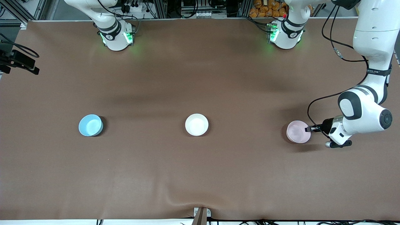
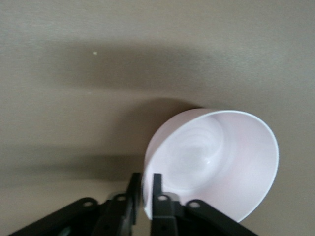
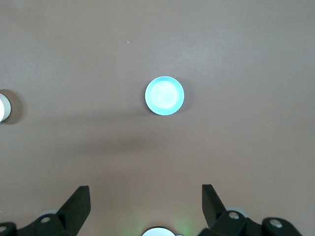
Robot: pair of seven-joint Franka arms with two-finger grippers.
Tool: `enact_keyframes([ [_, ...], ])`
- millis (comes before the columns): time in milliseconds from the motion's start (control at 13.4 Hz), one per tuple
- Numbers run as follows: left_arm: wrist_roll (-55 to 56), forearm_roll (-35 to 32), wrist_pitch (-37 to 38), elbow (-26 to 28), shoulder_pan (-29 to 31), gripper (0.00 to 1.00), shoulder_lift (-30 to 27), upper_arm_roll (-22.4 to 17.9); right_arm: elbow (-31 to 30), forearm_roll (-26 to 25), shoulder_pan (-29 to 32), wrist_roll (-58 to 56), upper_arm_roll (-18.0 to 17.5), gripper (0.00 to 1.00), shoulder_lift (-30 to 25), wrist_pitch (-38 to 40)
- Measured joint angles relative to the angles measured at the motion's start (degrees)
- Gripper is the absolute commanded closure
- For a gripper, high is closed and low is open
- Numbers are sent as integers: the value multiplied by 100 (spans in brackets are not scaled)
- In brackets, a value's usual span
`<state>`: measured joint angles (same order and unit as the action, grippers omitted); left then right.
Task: Stack pink and blue bowls on white bowl
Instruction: 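Grip the pink bowl rim with the left gripper and lift it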
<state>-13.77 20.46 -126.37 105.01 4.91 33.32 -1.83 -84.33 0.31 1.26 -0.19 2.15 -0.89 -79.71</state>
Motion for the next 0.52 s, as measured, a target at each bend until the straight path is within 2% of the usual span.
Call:
enact_keyframes([
  [299,114,44,139,-63,-44,100,-60,296,0,0,0,0,0,0,0,0],
  [523,924,64,569,-138,-65,100,-406,766,0,0,0,0,0,0,1,0],
])
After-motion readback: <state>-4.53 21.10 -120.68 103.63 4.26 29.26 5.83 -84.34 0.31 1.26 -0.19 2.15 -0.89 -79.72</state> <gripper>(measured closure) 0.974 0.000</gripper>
